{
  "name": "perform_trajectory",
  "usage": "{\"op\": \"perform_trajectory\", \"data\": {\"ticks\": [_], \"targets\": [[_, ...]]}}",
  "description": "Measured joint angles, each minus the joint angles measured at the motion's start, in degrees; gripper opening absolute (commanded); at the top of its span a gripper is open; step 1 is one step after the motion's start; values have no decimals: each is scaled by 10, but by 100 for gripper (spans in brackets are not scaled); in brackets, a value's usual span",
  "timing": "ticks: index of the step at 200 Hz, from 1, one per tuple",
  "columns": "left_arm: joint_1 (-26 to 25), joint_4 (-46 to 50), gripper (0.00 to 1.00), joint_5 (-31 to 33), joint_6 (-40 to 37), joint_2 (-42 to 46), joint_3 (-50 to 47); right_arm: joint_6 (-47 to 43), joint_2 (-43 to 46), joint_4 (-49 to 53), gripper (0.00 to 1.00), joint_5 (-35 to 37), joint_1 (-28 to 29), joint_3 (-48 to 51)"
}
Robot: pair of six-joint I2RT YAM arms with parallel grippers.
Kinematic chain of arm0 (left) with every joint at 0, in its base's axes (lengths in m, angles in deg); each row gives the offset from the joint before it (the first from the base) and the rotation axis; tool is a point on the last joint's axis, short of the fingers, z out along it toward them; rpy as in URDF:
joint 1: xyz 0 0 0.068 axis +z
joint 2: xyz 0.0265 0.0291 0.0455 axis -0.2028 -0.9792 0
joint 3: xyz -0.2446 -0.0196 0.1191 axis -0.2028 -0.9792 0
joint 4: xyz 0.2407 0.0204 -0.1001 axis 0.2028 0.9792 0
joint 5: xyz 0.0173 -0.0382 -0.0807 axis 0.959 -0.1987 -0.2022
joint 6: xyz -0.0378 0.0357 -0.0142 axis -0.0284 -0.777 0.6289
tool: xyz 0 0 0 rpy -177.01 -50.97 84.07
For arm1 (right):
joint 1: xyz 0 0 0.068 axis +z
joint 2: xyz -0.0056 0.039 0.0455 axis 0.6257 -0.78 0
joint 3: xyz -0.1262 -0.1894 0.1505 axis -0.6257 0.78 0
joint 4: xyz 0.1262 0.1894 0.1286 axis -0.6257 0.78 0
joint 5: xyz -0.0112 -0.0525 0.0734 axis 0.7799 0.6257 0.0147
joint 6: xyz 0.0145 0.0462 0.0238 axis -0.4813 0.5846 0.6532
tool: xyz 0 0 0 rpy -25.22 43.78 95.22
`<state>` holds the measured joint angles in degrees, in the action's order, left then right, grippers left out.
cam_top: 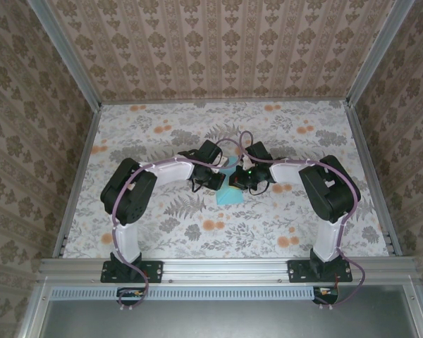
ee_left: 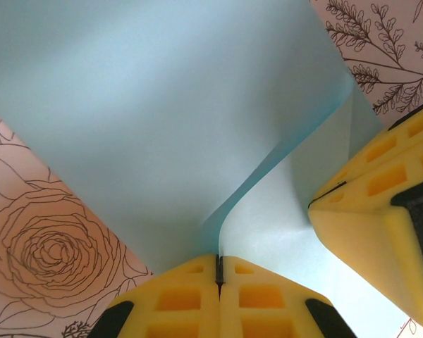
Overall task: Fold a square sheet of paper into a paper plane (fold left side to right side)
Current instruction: Fold the triangle a second time at the center of the table.
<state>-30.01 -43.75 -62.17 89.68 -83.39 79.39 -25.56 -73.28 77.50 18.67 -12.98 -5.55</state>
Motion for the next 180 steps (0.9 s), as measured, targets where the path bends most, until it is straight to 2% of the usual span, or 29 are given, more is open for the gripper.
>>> {"op": "perform_trajectory", "data": {"ticks": [64,131,157,180], "targets": [[-2,0,5,3,0,0,0,-12,-7,30,3,8,0,-11],[1,34,27,3,0,22,24,-12,-7,34,3,13,0,-12],[11,43,27,-7,3,65,23,-12,-7,34,3,13,0,-12],[20,37,26,-47,21,108,7,-12,-7,34,3,13,0,-12]]}}
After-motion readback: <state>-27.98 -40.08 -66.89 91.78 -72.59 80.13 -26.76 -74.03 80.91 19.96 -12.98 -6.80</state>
